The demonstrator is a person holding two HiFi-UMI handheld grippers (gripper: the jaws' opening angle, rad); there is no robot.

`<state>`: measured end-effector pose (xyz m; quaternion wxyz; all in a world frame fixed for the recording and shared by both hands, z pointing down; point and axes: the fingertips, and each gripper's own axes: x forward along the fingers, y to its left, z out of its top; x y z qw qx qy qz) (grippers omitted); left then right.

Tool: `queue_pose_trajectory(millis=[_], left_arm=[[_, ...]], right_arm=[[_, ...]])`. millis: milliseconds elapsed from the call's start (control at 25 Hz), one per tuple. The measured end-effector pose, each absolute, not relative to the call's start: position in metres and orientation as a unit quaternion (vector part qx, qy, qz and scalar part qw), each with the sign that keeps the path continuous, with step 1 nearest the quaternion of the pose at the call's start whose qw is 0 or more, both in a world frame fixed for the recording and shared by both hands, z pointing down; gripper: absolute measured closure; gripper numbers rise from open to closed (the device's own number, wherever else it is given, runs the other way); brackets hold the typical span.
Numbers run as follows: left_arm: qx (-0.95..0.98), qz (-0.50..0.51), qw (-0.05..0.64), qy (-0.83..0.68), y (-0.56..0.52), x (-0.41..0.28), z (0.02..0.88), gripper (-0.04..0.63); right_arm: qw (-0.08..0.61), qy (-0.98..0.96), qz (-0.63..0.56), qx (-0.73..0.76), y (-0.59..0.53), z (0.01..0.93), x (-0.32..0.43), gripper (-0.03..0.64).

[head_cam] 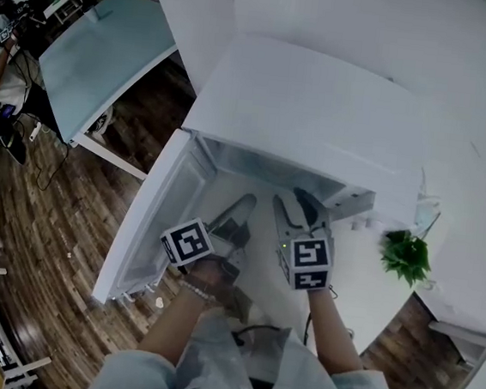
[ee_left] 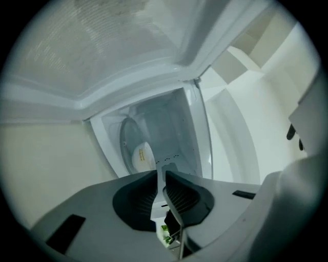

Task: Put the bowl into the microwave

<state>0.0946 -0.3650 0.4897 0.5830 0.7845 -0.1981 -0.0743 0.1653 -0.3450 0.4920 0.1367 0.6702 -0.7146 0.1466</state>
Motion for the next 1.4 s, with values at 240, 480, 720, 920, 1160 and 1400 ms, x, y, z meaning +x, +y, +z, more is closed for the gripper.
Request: queue_pose_trajectory(millis=[240,480,720,920,1160,1400], left_arm=[[0.825,-0.082,0.516,-0.215,-0.354,0.079,0.46,0.595],[0.875,-0.067,0.439,-0.194,-0.329,0.07,0.424,0.596],[0.918,-0.046,0.356,-0.17,-0.301,0.063,0.39,0.597],[0.932,-0.034,0.328,-0.154,-0.279,0.052,0.376,0.597],[0.951,-0.011,0.269,-0.149,-0.262,0.04,0.364,0.597],[0.955,-0.007,0.251,-0.155,-0.26,0.03,0.36,0.597]], right_arm=[[0.125,-0.715,0.109,0.679,-0.318,0.462,0.157,0.584],[0.08,-0.725,0.111,0.675,-0.289,0.432,0.146,0.612],[0.046,-0.73,0.109,0.673,-0.262,0.404,0.139,0.614],[0.039,-0.737,0.108,0.666,-0.243,0.389,0.128,0.614],[0.033,-0.738,0.098,0.667,-0.226,0.375,0.121,0.615],[0.029,-0.737,0.093,0.669,-0.219,0.37,0.121,0.615]])
